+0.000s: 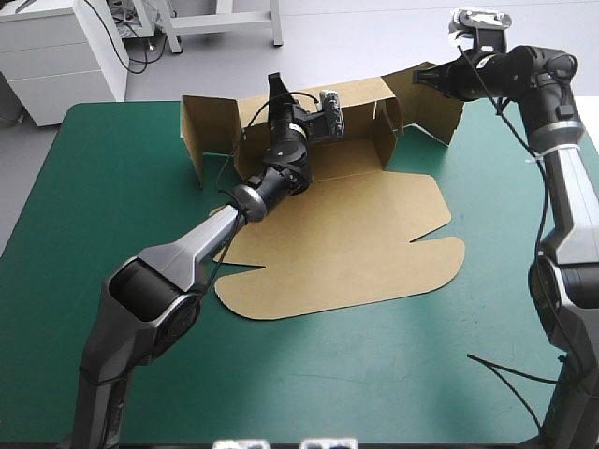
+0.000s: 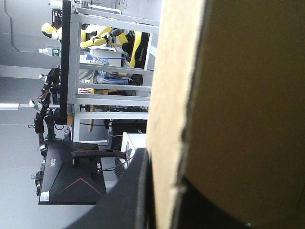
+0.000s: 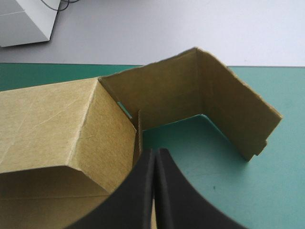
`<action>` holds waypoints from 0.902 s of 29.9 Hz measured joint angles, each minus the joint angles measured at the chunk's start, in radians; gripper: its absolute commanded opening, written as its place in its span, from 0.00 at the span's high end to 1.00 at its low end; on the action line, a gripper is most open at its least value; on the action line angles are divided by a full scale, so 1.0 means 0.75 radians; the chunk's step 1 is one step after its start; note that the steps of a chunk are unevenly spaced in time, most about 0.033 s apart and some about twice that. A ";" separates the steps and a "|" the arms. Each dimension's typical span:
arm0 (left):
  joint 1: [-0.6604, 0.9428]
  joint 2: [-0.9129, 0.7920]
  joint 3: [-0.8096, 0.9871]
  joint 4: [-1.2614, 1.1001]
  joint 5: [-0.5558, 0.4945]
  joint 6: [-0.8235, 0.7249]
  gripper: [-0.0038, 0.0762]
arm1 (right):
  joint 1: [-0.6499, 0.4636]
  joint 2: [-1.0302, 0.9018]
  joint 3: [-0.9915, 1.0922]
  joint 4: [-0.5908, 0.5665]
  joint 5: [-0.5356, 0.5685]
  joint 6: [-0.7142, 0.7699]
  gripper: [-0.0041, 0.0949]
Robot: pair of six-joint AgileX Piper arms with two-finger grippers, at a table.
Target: Fold the box
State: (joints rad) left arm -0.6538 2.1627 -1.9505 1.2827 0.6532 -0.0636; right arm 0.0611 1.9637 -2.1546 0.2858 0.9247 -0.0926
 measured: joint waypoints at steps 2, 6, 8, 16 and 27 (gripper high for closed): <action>0.000 0.000 0.000 0.000 -0.001 0.000 0.96 | 0.003 0.047 -0.003 0.037 0.015 0.000 0.98; 0.000 0.000 0.000 0.000 -0.001 0.000 0.96 | 0.030 0.135 -0.003 0.047 -0.013 -0.003 0.98; 0.000 0.000 0.000 0.000 -0.001 0.000 0.96 | 0.054 0.161 -0.003 0.047 -0.050 -0.008 0.98; 0.000 0.000 0.000 -0.001 -0.002 0.000 0.96 | 0.100 0.166 -0.003 -0.037 -0.004 -0.019 0.98; 0.000 0.000 0.000 -0.001 -0.002 0.000 0.96 | 0.100 0.166 -0.003 -0.169 0.263 -0.008 0.98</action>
State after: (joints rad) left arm -0.6538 2.1627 -1.9505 1.2818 0.6514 -0.0636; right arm 0.1359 2.0880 -2.1569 0.1587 1.1221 -0.0983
